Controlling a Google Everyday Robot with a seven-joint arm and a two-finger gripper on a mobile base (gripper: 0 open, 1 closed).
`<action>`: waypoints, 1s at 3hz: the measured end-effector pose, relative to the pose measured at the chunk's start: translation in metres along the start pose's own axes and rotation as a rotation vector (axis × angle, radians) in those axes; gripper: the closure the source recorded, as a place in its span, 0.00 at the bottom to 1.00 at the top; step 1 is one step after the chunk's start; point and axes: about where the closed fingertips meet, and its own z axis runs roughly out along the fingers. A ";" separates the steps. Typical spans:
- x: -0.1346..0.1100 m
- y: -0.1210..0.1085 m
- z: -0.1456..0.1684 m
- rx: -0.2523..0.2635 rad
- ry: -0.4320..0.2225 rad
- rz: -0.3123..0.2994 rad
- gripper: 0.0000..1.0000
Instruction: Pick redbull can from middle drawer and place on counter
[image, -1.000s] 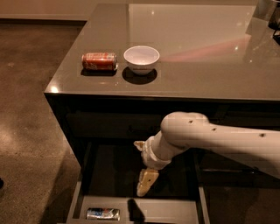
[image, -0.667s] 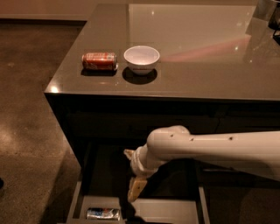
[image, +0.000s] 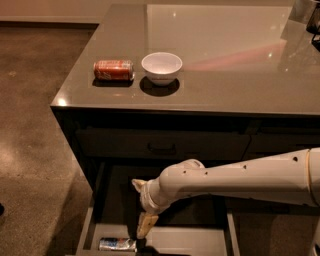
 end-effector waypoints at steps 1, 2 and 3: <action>-0.002 0.012 0.029 -0.065 -0.002 -0.025 0.00; 0.001 0.026 0.063 -0.122 0.006 -0.059 0.18; 0.003 0.032 0.086 -0.152 0.002 -0.073 0.32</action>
Offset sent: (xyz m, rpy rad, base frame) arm -0.0284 0.0459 -0.0985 -0.0651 0.0970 0.1784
